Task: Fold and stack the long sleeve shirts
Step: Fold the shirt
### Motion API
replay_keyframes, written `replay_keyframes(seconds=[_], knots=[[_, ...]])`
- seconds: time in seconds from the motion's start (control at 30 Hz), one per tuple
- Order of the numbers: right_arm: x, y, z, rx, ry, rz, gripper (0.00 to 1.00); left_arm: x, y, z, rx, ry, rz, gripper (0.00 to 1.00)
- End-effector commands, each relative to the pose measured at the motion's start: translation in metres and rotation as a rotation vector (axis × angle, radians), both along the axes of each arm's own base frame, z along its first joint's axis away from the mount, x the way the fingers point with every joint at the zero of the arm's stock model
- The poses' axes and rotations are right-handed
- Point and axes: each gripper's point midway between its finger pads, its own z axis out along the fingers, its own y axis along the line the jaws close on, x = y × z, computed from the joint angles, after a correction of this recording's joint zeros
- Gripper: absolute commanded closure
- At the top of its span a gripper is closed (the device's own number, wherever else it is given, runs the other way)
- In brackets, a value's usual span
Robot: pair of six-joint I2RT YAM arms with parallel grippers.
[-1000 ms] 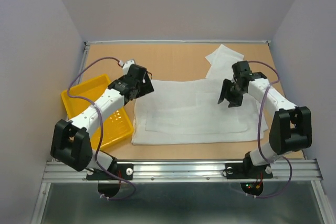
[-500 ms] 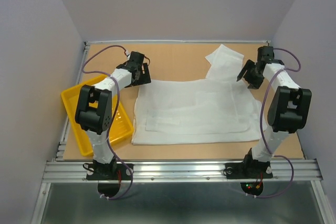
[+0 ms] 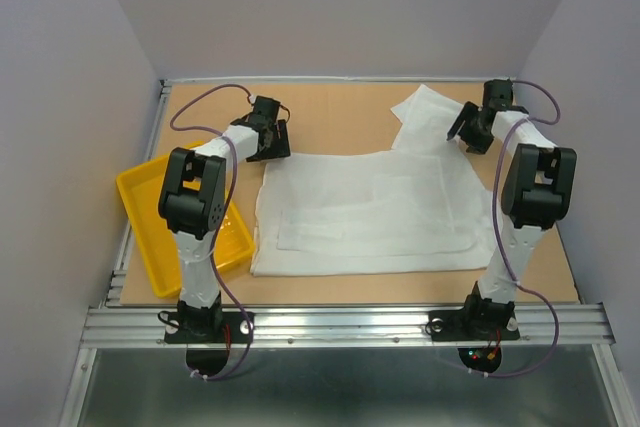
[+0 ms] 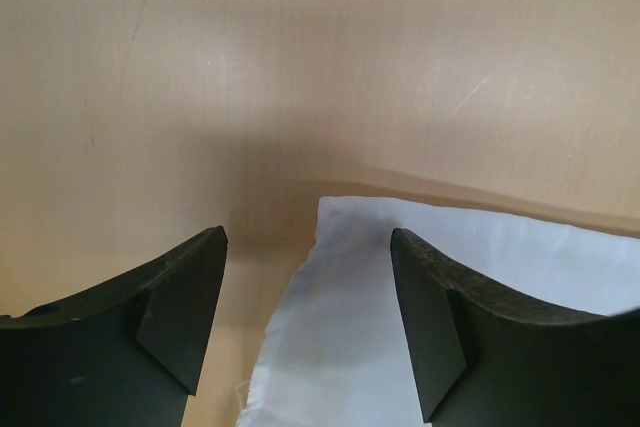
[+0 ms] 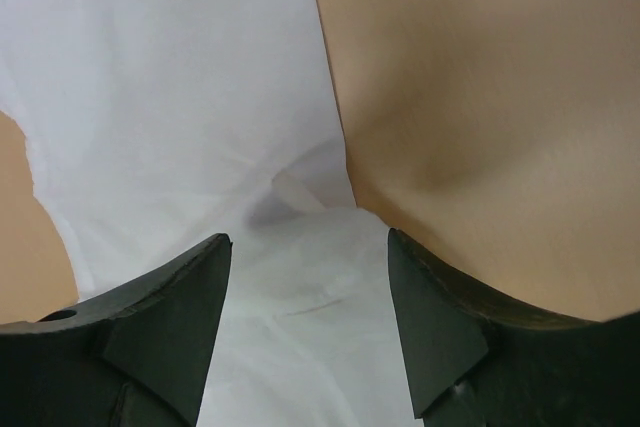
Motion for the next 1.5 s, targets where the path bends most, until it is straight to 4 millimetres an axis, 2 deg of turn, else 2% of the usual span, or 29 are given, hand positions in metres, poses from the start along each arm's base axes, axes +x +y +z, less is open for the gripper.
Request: replay_keyframes(seconds=[0.0,0.1,0.27,0.47,0.63,0.7,0.73,0.83,0.93,1.03,1.2,1.3,1.47], knots=[[0.040,-0.003,0.017,-0.024,-0.124,0.057,0.31,0.011,-0.003,0.005,-0.009,-0.019,-0.023,0.23],[0.046,0.007,0.011,0.016,-0.132,0.112,0.32,0.009,-0.003,-0.004,0.000,0.002,-0.027,0.28],[0.041,0.014,-0.013,0.057,-0.091,0.131,0.35,0.006,-0.003,-0.014,-0.005,0.024,-0.032,0.32],[0.035,0.024,-0.030,0.101,-0.068,0.181,0.41,0.006,-0.009,-0.016,-0.029,0.033,-0.054,0.46],[0.037,0.030,-0.033,0.125,-0.070,0.204,0.53,0.008,-0.013,-0.012,-0.042,0.028,-0.073,0.67],[0.039,0.030,-0.031,0.125,-0.077,0.211,0.65,0.009,-0.012,-0.011,-0.035,0.030,-0.076,0.71],[0.041,0.030,-0.028,0.120,-0.085,0.215,0.74,0.011,-0.011,-0.008,-0.030,0.023,-0.073,0.76],[0.043,0.029,-0.020,0.110,-0.102,0.223,0.90,0.013,-0.005,-0.002,-0.003,0.015,-0.071,0.83],[0.046,0.027,-0.007,0.090,-0.130,0.229,0.99,0.016,0.000,0.010,0.025,-0.008,-0.067,0.90],[0.048,0.021,0.006,0.057,-0.152,0.217,0.99,0.018,0.006,0.019,0.054,-0.029,-0.058,0.94],[0.050,0.013,0.045,-0.012,-0.224,0.217,0.99,0.019,0.015,0.043,0.083,-0.080,-0.038,0.97],[0.044,0.010,0.057,-0.036,-0.240,0.208,0.99,0.013,0.019,0.050,0.088,-0.092,-0.022,0.97],[0.030,0.010,0.066,-0.037,-0.248,0.188,0.99,0.002,0.022,0.068,0.070,-0.128,0.000,0.96]])
